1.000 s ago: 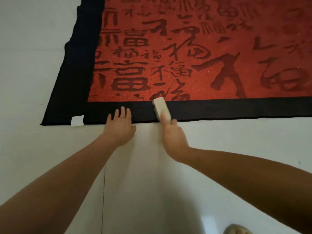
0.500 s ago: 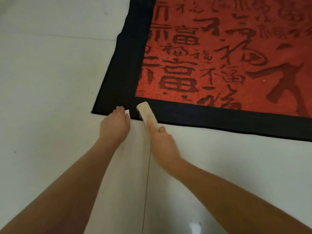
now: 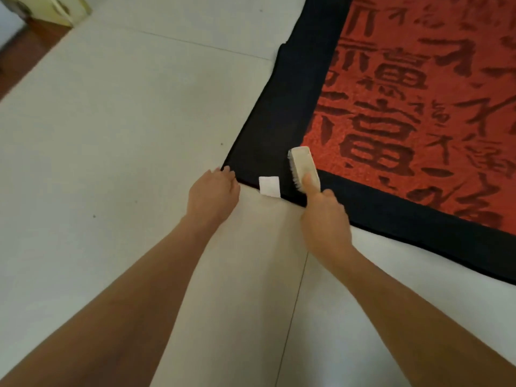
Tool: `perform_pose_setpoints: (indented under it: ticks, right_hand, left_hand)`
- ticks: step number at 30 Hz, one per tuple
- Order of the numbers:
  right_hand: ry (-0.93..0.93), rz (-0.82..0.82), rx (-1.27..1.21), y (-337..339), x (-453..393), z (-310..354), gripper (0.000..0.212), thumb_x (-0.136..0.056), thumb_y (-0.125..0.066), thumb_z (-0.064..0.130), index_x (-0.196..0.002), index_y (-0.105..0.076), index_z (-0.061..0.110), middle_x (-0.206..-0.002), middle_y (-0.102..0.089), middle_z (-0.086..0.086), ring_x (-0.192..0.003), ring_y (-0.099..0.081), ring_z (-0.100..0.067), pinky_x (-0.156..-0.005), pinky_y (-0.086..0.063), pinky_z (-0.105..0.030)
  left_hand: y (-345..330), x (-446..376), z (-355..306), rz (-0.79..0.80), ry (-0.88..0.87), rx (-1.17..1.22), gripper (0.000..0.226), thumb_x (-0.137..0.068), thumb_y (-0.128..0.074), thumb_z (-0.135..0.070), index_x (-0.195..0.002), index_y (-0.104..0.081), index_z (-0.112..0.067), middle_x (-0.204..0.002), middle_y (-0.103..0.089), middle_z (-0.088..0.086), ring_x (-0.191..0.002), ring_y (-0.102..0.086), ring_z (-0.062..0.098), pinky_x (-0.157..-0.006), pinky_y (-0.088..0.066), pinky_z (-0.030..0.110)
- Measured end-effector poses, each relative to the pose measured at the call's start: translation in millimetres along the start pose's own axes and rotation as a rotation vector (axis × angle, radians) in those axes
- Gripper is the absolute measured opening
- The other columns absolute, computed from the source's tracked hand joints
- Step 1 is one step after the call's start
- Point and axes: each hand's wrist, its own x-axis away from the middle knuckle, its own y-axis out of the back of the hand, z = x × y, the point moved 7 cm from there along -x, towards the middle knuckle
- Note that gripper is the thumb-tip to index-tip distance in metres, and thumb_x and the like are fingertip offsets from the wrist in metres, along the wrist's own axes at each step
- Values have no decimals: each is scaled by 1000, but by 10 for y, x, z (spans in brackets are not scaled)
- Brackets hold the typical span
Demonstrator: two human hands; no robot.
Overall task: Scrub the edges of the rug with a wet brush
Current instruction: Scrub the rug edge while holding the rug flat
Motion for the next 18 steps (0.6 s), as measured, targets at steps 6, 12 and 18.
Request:
perform_pose_setpoints:
  ticks: [6, 12, 18]
  right_hand:
    - [533, 80, 77, -182, -173, 830, 57, -94, -42, 5, -145, -29, 25, -107, -50, -13, -94, -59, -37, -68, -38, -39]
    - [487, 95, 93, -83, -406, 732, 56, -92, -41, 2, -143, -37, 24, -103, -51, -15, -92, -57, -36, -70, -42, -39]
    - [384, 38, 168, 214, -806, 589, 48, -90, -42, 2, -134, -47, 20, -99, -56, -17, -91, -61, -38, -69, -47, -41]
  left_hand:
    - [4, 26, 54, 19, -59, -217, 40, -105, -33, -29, -109, -68, -11, -107, -67, 9, -96, -58, 29, -69, -34, 33]
    - [-68, 85, 62, 23, -104, -267, 35, -103, -35, -12, -113, -68, -12, -105, -67, 9, -95, -58, 31, -67, -30, 32]
    - [-155, 112, 99, 76, -95, -291, 29, -102, -37, -15, -108, -64, -11, -105, -65, 10, -92, -58, 31, -67, -30, 31]
